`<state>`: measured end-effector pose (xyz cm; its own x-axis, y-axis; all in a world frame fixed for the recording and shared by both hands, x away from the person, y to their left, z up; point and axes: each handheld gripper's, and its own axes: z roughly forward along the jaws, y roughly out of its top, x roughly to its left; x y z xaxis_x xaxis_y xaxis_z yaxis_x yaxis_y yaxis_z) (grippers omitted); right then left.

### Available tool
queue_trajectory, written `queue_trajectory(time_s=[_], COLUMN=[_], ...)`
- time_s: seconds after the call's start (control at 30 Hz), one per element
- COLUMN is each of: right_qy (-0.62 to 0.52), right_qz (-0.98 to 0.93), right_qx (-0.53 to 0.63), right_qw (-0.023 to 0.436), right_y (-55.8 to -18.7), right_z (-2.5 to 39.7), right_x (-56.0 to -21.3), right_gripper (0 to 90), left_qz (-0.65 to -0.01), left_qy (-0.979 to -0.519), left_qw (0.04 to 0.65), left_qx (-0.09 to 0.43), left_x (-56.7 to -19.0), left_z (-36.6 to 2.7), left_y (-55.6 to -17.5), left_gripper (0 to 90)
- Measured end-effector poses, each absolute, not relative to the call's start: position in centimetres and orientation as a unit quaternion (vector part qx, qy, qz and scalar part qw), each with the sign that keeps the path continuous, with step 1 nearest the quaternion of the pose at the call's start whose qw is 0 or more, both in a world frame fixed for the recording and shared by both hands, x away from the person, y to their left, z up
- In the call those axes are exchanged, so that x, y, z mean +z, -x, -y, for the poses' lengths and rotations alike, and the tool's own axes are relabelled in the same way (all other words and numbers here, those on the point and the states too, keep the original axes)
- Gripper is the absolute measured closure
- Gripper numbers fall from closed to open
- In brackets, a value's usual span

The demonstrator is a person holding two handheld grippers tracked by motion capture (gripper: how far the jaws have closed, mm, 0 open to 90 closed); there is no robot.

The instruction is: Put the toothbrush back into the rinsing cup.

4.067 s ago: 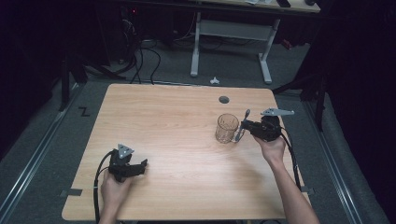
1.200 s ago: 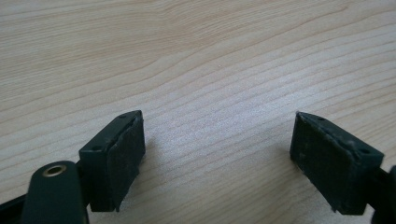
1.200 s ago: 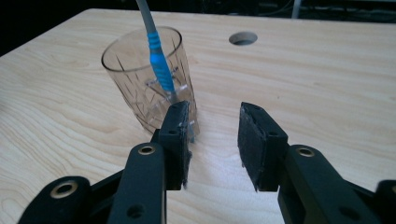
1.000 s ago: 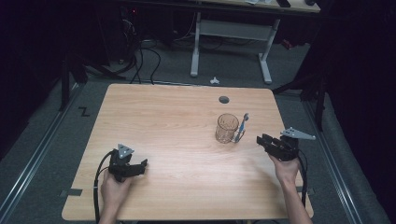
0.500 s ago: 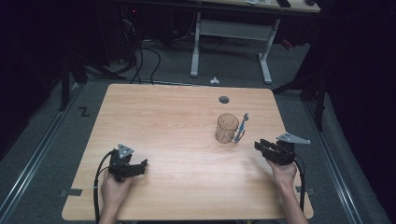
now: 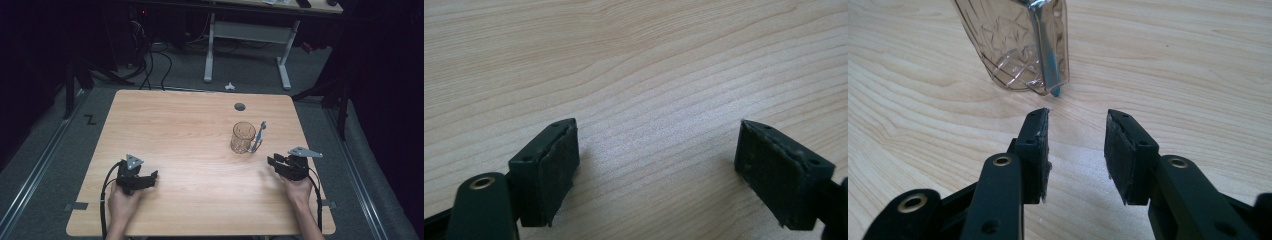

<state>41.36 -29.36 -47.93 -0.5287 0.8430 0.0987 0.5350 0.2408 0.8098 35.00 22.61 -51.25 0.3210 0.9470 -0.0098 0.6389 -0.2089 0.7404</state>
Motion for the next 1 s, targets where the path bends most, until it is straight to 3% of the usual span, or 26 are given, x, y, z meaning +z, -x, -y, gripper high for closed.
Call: queue_trajectory(time_s=[0.67, 1.0], right_qy=[-0.428, -0.435], right_qz=[-0.8, -0.805], right_qx=[0.366, 0.348], right_qw=[0.205, 0.202], right_y=[-41.1, -41.2], right_z=[26.9, 26.6], right_x=[-50.2, -50.5], right_gripper=[56.8, 43.7], left_qz=[-0.534, -0.535], left_qy=[-0.742, -0.742], left_qw=[0.332, 0.332], left_qx=[0.232, 0.232], left_x=[-51.3, -51.3], left_z=[-22.6, -22.6], left_y=[-35.0, -35.0], left_gripper=[18.5, 18.5])
